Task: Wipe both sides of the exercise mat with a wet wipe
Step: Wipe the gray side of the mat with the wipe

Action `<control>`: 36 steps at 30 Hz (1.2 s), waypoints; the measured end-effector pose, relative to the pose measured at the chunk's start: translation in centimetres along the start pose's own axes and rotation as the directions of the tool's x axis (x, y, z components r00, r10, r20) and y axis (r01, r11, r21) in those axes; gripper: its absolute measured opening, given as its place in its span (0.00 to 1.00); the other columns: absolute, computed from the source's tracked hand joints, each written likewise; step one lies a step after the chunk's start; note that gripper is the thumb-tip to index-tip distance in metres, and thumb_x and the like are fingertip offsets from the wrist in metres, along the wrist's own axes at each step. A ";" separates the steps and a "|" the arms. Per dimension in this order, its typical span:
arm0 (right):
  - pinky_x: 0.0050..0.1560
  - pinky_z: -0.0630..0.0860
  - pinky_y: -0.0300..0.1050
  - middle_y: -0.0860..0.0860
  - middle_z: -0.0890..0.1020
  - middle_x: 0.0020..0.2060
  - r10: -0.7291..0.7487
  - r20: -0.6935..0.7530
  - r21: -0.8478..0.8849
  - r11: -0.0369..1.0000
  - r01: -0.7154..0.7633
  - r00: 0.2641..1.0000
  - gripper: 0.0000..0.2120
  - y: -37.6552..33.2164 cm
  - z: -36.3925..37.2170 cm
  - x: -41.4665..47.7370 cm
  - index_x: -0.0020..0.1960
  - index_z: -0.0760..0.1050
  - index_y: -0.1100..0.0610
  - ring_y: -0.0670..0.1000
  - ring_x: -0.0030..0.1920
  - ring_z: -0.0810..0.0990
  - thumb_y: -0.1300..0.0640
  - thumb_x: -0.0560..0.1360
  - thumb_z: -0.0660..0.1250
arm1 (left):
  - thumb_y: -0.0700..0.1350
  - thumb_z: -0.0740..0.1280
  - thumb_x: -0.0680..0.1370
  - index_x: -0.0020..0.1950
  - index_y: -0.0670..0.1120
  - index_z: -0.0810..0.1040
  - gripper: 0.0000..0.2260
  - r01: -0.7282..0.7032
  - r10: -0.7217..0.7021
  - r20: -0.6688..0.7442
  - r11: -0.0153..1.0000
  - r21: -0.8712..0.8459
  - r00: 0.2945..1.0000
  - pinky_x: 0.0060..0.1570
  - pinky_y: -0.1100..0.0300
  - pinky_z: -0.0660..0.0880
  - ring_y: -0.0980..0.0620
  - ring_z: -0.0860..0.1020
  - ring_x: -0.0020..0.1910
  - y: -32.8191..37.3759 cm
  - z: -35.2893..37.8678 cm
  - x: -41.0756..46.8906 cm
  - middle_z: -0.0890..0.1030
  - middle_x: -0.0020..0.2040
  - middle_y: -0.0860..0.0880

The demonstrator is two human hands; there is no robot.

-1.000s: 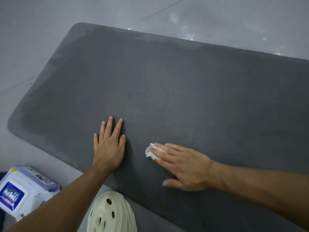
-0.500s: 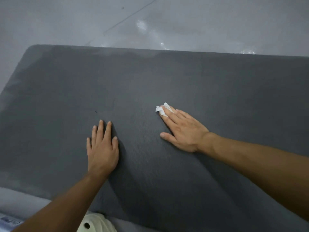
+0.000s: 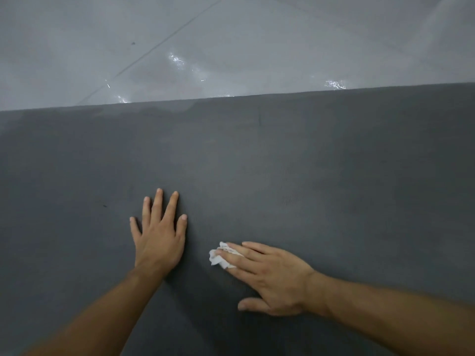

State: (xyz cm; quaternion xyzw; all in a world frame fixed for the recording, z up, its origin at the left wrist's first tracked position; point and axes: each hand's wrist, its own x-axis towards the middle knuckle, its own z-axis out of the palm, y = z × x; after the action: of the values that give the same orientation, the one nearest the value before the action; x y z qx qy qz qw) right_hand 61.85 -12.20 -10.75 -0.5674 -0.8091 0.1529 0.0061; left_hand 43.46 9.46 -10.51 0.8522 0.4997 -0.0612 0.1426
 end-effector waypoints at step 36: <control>0.83 0.50 0.53 0.54 0.47 0.85 0.702 -0.085 0.057 0.712 -0.700 0.707 0.45 11.0 -1.8 -8.4 0.85 0.45 0.59 0.51 0.84 0.40 0.28 0.81 0.36 | 0.65 0.40 0.83 0.84 0.61 0.45 0.29 -0.404 0.398 0.074 0.910 0.092 0.914 0.81 0.45 0.40 0.54 0.37 0.83 4.8 1.6 0.8 0.41 0.85 0.56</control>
State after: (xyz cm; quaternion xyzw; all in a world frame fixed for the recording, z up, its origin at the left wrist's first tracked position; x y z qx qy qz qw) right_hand 75.27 -16.10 -10.48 -0.8389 -0.5301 0.1234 -0.0062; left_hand 48.12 7.42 -11.38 0.9409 0.3062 -0.0799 0.1205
